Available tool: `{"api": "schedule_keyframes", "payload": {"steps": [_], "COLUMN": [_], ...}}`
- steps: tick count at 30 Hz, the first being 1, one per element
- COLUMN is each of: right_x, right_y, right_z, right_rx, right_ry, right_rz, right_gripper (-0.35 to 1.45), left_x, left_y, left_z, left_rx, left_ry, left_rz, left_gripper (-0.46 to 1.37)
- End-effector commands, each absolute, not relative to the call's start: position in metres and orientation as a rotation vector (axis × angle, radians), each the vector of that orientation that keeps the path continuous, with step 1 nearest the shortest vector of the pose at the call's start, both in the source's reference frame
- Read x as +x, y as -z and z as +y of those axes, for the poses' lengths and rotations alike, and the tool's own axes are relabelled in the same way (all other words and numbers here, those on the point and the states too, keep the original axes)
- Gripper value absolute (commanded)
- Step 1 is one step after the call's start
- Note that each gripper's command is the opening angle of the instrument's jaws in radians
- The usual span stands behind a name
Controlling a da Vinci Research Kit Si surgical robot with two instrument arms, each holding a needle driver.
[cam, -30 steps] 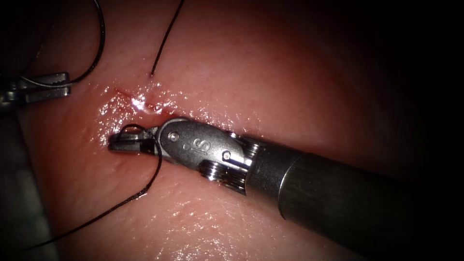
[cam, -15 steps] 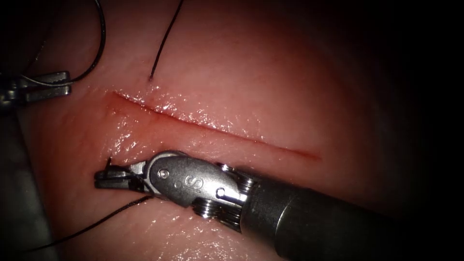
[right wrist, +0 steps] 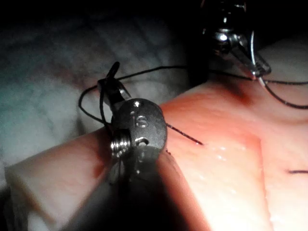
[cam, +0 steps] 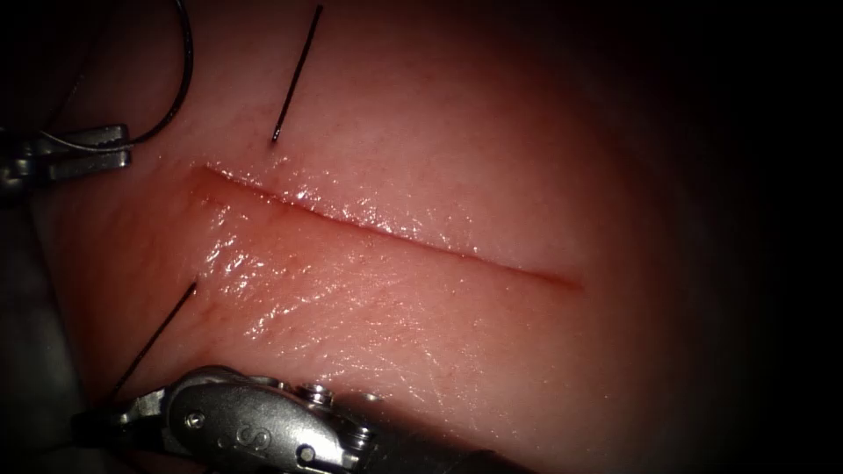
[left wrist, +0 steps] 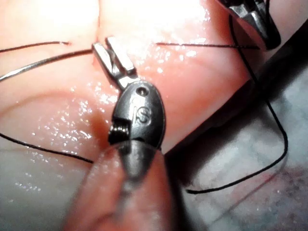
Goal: Wound Closure
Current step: Use the right gripper to pull the suture through the cut until a short tail remains on top
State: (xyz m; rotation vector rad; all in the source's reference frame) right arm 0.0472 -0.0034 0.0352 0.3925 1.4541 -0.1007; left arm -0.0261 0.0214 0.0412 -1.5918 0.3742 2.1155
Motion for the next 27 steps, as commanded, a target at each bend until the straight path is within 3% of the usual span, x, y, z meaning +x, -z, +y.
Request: {"api": "schedule_keyframes", "payload": {"steps": [1,10,17,18,19,20,22,23,27], "right_x": [0.0477,0.0505,0.0495,0.0491,0.0490,0.0487,0.0481,0.0478,0.0461], "right_y": [-0.0349,-0.0336,-0.0351,-0.0355,-0.0357,-0.0360,-0.0364,-0.0364,-0.0362], "right_z": [-0.0038,-0.0075,-0.0063,-0.0057,-0.0055,-0.0049,-0.0037,-0.0032,-0.0017], "right_rx": [0.403,0.486,0.461,0.441,0.430,0.406,0.334,0.310,0.286], "right_ry": [0.099,0.138,0.097,0.074,0.062,0.037,-0.038,-0.065,-0.127], "right_rz": [1.455,1.467,1.452,1.443,1.439,1.428,1.393,1.377,1.351], "right_gripper": [-0.35,-0.35,-0.35,0.13,0.37,0.78,1.34,1.41,1.41], "left_x": [-0.0262,-0.0262,-0.0262,-0.0262,-0.0262,-0.0261,-0.0261,-0.0261,-0.0261], "left_y": [-0.0412,-0.0412,-0.0412,-0.0412,-0.0412,-0.0412,-0.0412,-0.0412,-0.0412], "left_z": [0.0214,0.0214,0.0214,0.0213,0.0213,0.0212,0.0212,0.0212,0.0212], "left_rx": [-1.594,-1.594,-1.595,-1.595,-1.595,-1.595,-1.595,-1.596,-1.596], "left_ry": [-2.118,-2.118,-2.118,-2.118,-2.118,-2.118,-2.118,-2.118,-2.118], "left_rz": [0.369,0.369,0.370,0.370,0.370,0.370,0.370,0.370,0.370], "left_gripper": [-0.35,-0.35,-0.35,-0.35,-0.35,-0.35,-0.35,-0.35,-0.35]}}
